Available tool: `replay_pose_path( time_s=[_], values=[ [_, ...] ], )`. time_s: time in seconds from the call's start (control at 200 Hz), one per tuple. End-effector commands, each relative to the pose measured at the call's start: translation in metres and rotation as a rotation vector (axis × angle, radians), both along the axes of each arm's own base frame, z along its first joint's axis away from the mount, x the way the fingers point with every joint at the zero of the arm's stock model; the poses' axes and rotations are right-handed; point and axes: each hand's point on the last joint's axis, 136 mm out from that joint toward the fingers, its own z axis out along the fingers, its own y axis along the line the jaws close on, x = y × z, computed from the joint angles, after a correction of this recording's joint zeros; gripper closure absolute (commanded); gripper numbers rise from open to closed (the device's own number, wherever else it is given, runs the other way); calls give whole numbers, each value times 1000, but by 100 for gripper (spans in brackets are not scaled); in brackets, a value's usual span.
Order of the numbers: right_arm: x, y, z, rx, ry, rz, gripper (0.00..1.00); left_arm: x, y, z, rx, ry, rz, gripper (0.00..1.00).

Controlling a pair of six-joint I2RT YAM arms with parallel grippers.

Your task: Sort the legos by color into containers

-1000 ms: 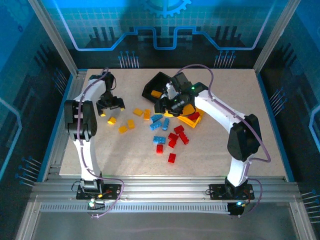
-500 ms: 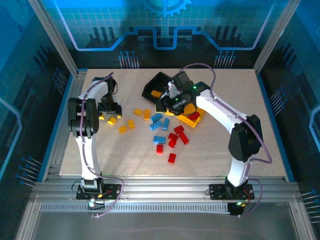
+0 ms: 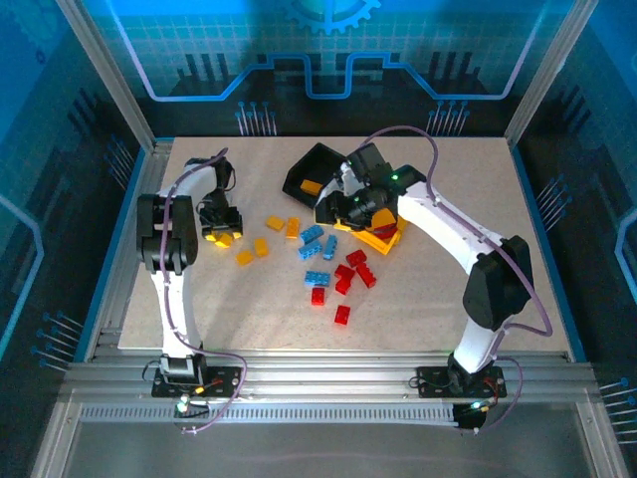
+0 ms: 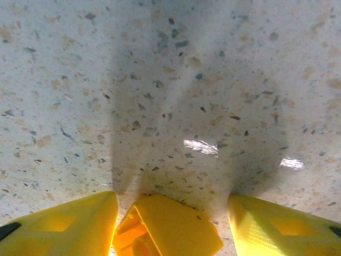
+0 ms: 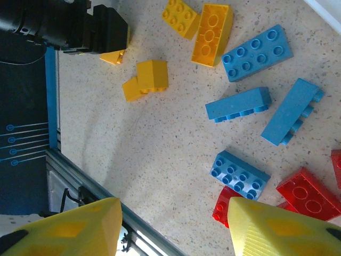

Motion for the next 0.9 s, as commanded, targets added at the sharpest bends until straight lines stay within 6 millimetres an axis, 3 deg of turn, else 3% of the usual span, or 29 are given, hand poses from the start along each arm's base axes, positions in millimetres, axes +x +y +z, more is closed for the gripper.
replay_pose_path(
  time_s=[0.0, 0.345, 0.545, 0.59, 0.655, 0.78, 0.895],
  values=[
    [-5, -4, 7, -3, -11, -14, 44, -24, -12, -9, -40, 73, 19, 47],
    [-5, -6, 5, -14, -27, -9, 44, -33, -35, 6, -158, 33, 135, 60],
    [-6, -9, 8, -13, -36, -5, 44, -34, -42, 16, -184, 19, 158, 60],
    [-7, -9, 8, -12, -38, -1, 44, -36, -42, 19, -184, 19, 162, 57],
    [-9, -9, 8, -9, -39, 11, 44, -38, -41, 25, -176, 8, 172, 42],
    [-12, -7, 3, -3, -29, 33, 43, -46, -38, 40, -155, -19, 208, 34],
    [-14, -5, -4, 6, -13, 48, 43, -57, -43, 41, -176, -16, 272, 32]
  ],
)
